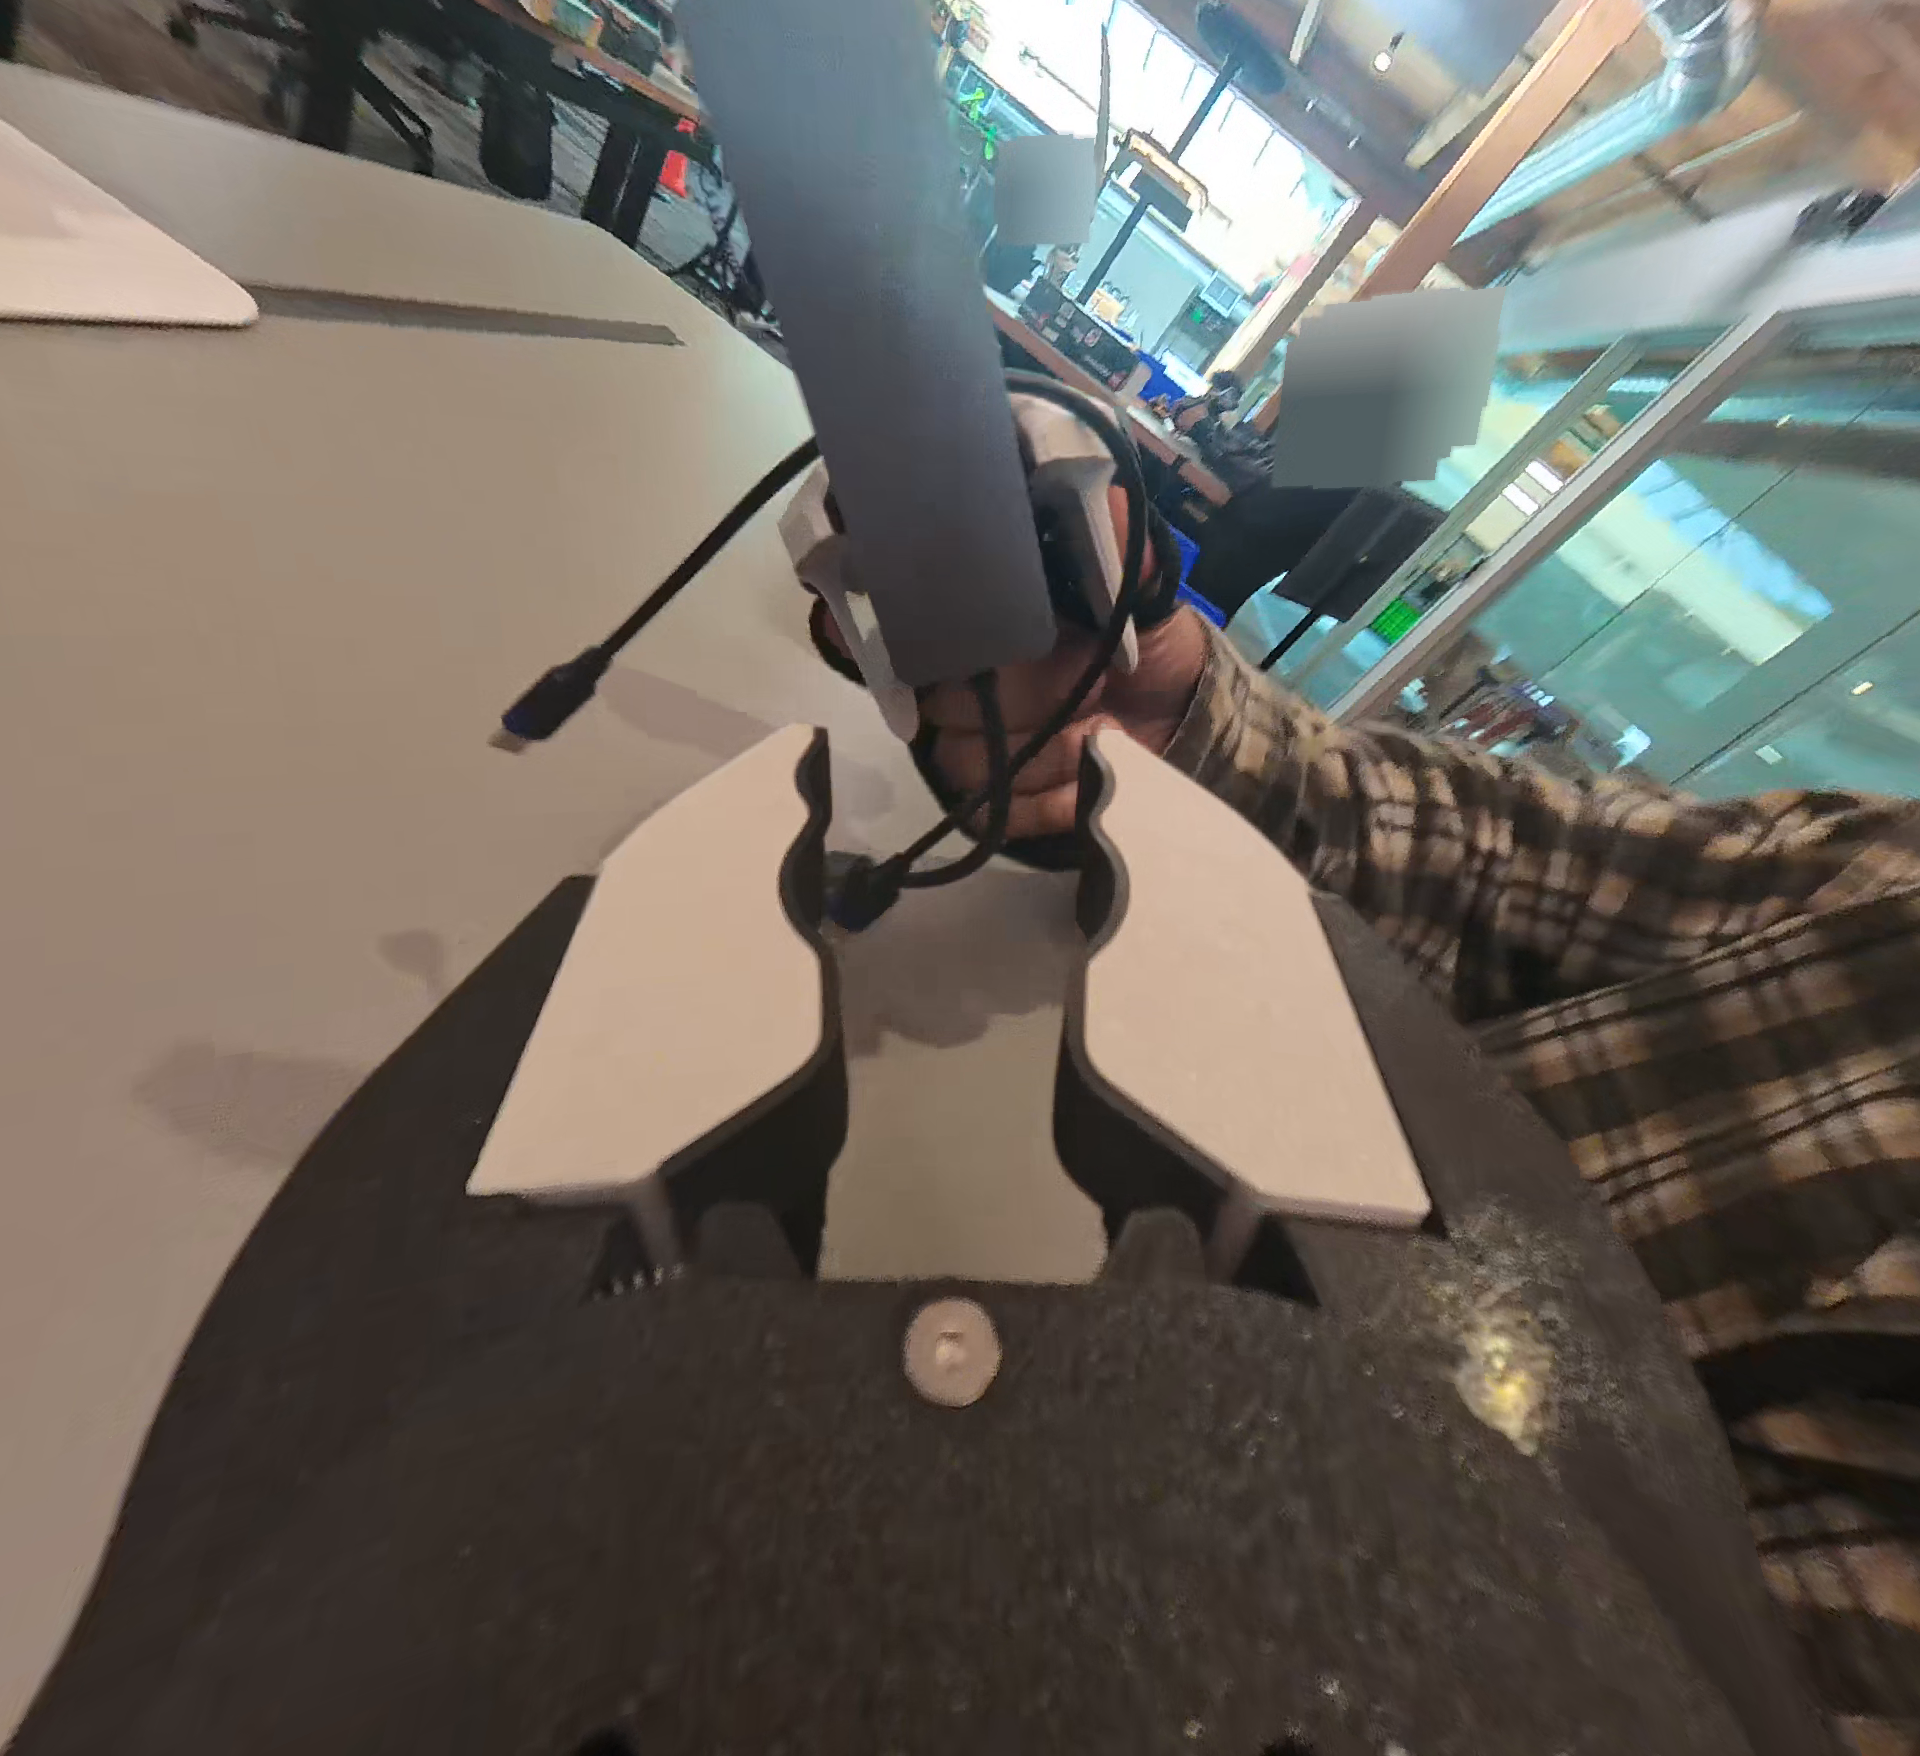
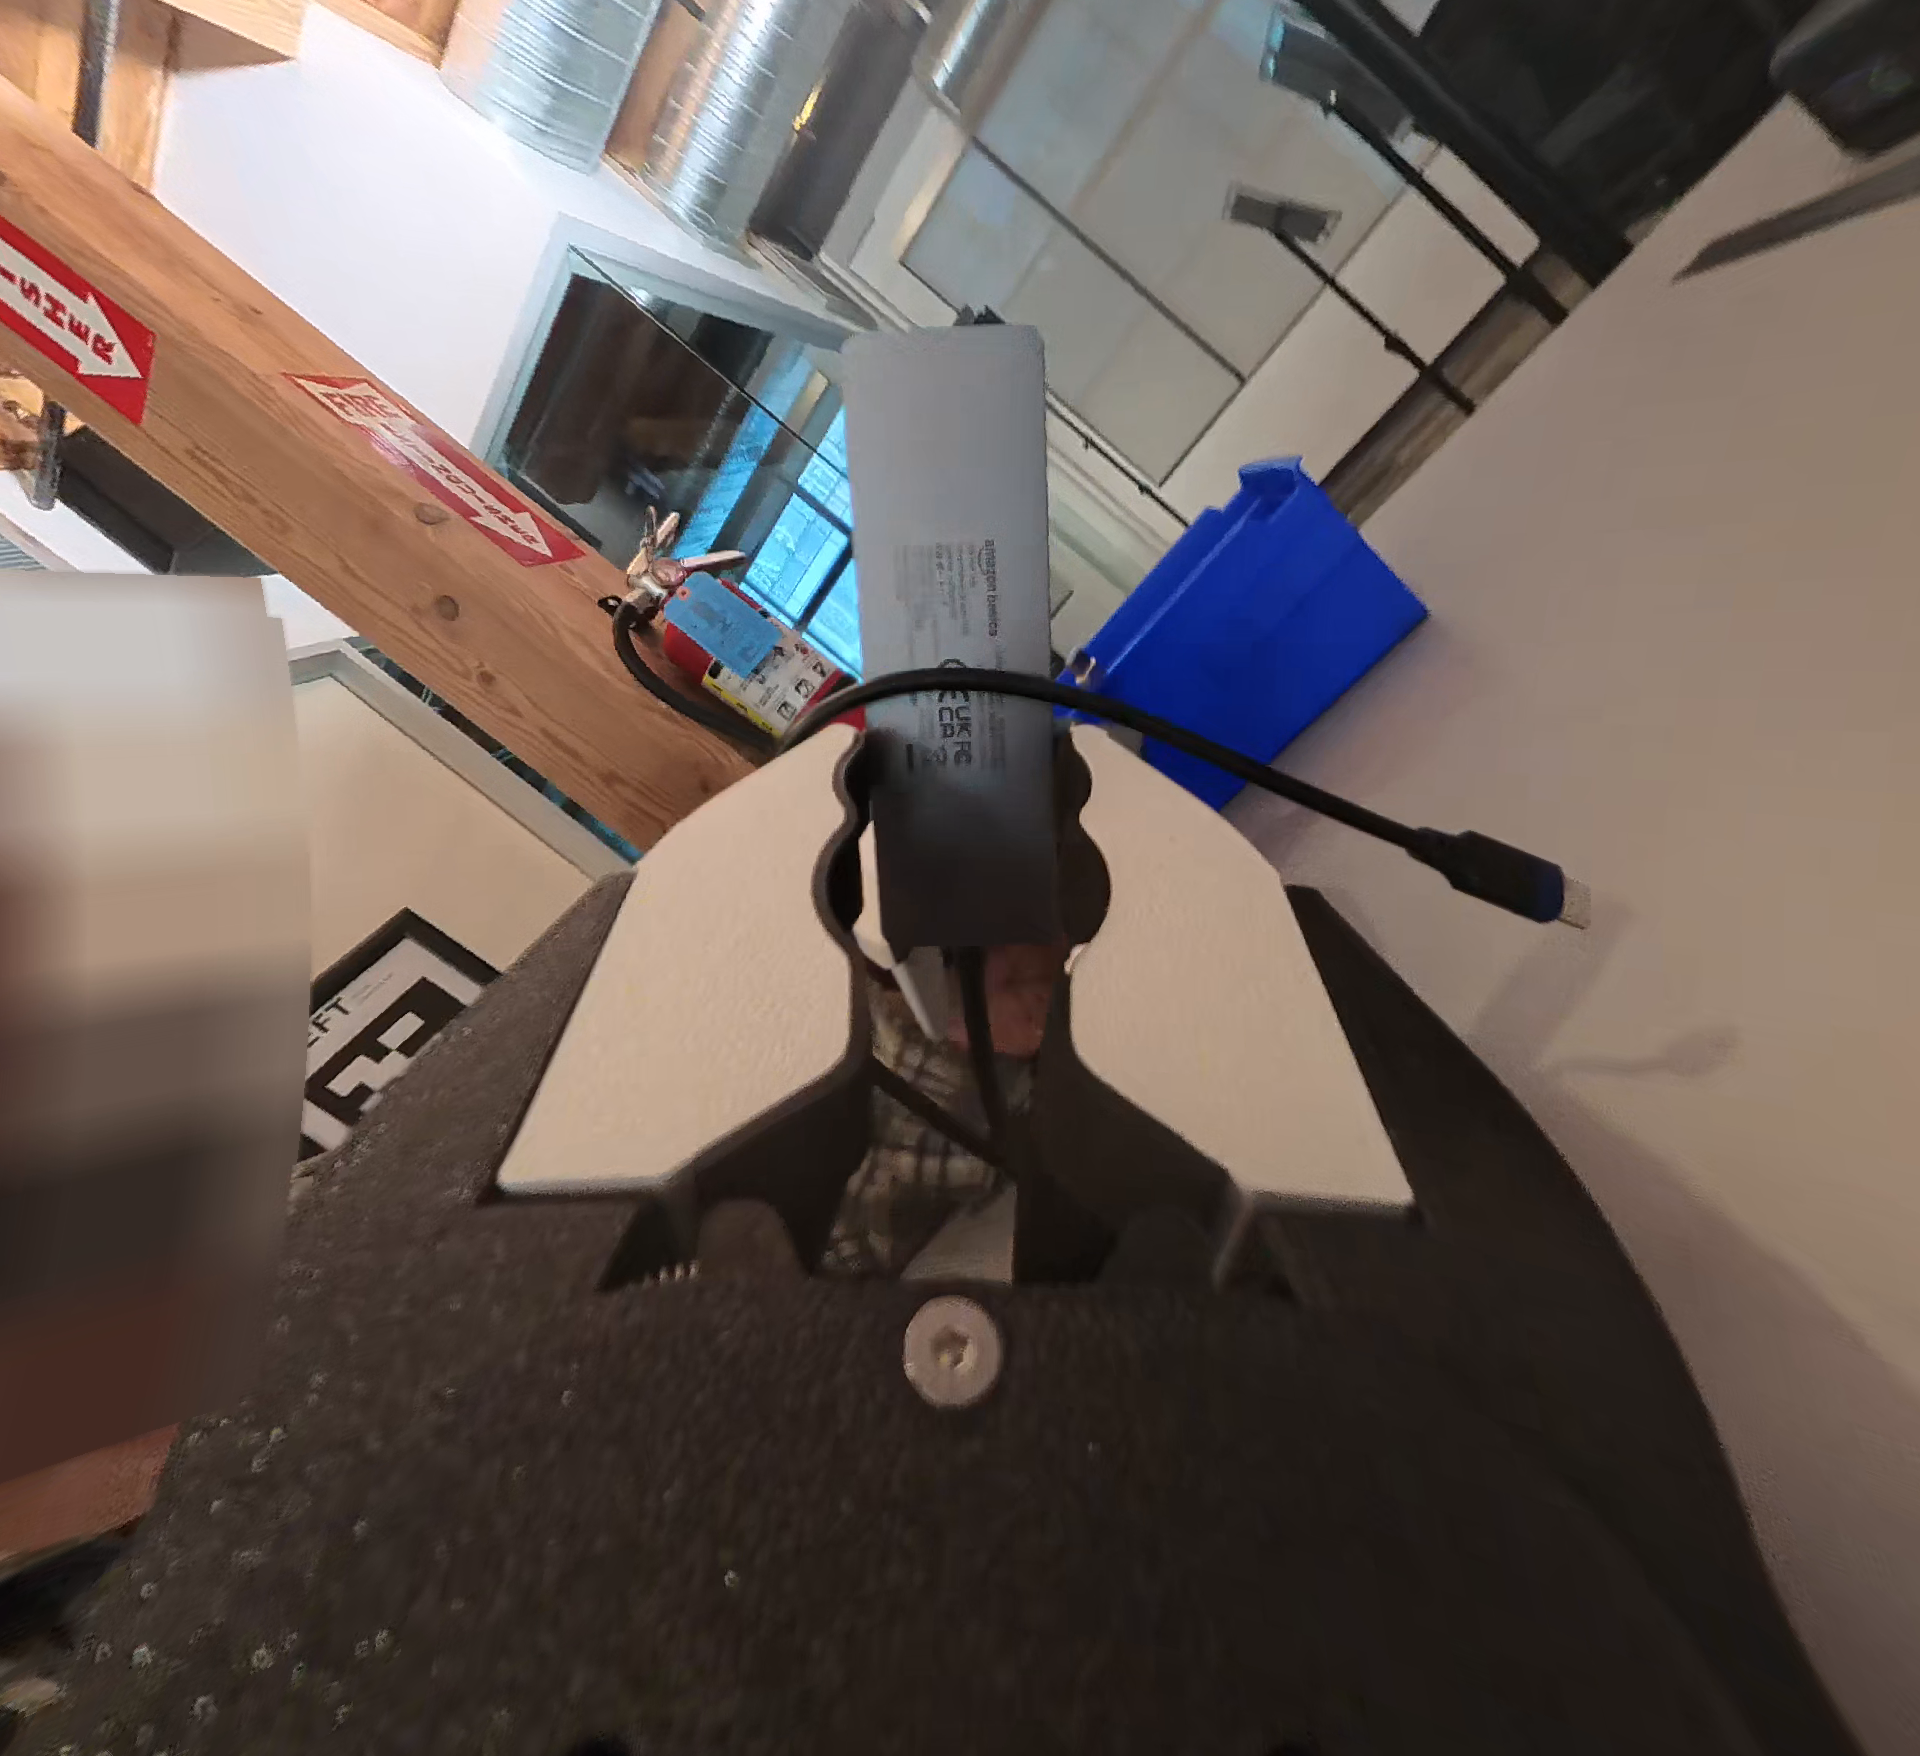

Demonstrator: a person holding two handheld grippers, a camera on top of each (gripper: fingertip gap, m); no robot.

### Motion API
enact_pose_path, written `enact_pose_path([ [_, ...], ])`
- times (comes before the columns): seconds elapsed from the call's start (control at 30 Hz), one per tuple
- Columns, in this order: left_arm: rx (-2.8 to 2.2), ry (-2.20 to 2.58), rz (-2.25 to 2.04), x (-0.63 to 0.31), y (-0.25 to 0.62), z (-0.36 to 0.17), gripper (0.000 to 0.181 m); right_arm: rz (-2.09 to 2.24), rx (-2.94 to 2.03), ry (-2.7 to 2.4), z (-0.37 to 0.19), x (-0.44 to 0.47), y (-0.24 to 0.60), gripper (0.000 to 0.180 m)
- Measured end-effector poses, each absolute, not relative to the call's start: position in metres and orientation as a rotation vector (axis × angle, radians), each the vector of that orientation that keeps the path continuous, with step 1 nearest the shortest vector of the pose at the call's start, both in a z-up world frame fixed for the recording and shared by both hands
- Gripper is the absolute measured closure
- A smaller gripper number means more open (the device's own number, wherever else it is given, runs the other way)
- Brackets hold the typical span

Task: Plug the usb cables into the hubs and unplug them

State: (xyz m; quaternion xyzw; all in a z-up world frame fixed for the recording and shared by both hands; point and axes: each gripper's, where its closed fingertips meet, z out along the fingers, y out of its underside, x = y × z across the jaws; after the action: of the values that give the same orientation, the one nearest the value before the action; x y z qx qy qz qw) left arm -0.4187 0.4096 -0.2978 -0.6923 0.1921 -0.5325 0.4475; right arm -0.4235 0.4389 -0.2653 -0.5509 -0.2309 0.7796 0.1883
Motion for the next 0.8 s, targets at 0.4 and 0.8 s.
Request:
enact_pose_path([
  [0.4,-1.636,0.385,-1.523,-0.392,0.422,-0.283,0.144,2.033,-1.312,-0.618,-0.254,-0.419,0.44,0.147],
  [0.8,-1.672,0.496,-1.374,-0.397,0.42,-0.284,0.148,1.96,-1.34,-0.785,-0.255,-0.404,0.437,0.146],
])
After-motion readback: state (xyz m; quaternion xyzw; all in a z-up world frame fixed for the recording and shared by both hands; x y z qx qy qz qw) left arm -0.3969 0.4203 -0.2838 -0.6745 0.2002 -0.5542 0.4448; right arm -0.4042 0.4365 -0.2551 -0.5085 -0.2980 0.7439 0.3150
